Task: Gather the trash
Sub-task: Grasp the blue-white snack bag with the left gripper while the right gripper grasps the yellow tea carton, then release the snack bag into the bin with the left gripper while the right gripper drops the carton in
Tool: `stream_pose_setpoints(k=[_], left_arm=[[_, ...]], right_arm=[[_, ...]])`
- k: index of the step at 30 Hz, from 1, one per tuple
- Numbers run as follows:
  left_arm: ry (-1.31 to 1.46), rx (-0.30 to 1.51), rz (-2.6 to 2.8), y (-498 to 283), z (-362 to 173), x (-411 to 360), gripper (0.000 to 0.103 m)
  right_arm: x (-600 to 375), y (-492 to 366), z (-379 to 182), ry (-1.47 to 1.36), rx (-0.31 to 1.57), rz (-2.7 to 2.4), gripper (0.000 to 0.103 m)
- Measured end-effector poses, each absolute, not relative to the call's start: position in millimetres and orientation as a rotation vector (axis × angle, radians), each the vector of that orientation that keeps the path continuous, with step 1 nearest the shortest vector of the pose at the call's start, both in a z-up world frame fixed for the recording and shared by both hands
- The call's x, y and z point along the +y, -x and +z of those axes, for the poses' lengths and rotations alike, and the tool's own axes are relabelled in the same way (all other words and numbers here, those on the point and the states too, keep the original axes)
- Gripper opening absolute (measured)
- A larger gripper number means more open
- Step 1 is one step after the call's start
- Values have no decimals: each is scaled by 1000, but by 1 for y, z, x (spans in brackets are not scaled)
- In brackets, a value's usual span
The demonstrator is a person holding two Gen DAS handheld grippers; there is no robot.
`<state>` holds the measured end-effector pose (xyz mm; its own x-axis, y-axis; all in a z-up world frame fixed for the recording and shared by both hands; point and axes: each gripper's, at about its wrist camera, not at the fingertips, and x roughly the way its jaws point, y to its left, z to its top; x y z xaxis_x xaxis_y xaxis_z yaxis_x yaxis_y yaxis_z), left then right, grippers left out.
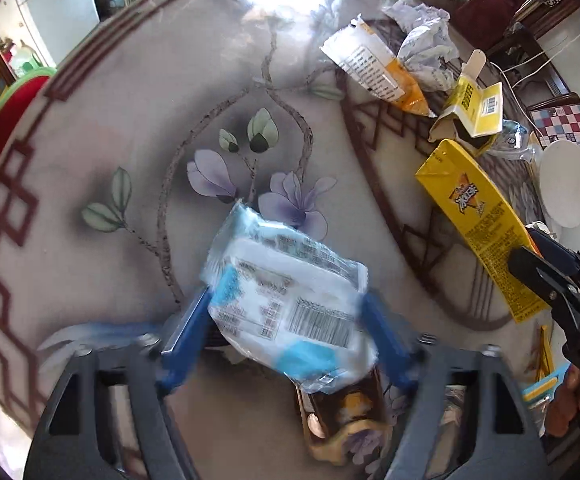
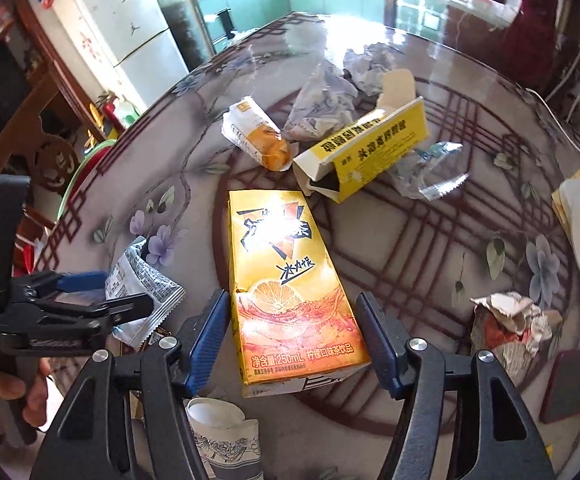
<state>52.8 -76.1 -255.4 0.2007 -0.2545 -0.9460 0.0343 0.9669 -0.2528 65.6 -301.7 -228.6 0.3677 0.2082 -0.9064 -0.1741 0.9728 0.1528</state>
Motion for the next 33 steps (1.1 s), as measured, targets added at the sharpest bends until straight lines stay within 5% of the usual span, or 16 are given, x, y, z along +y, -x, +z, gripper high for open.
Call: stream_pose_setpoints(k=[3,4,6,8,17,33], left_arm=[[209,1365,-239,-54,-257,-77,34],[205,1355,-234,-54,-256,-76,34],[187,1331,-230,-51,-252,-74,15],[170,1313,-230,-49,-245,-70,11],[49,1185,-200,-43,-209,-55,8],[94,992,-209,-41,-130,-1,8]], right_arm=[[-300,-64,-235,-48,1195,251,63],[-297,-65,-240,-54,1219,270,63],[-292,-66,-250,-66,1248,284,64],[-291,-68,-259,-63,1273,275,64],[-279,-76,-273,-7,1279,189,63],[-259,-51,-133,-147,953,167,62]])
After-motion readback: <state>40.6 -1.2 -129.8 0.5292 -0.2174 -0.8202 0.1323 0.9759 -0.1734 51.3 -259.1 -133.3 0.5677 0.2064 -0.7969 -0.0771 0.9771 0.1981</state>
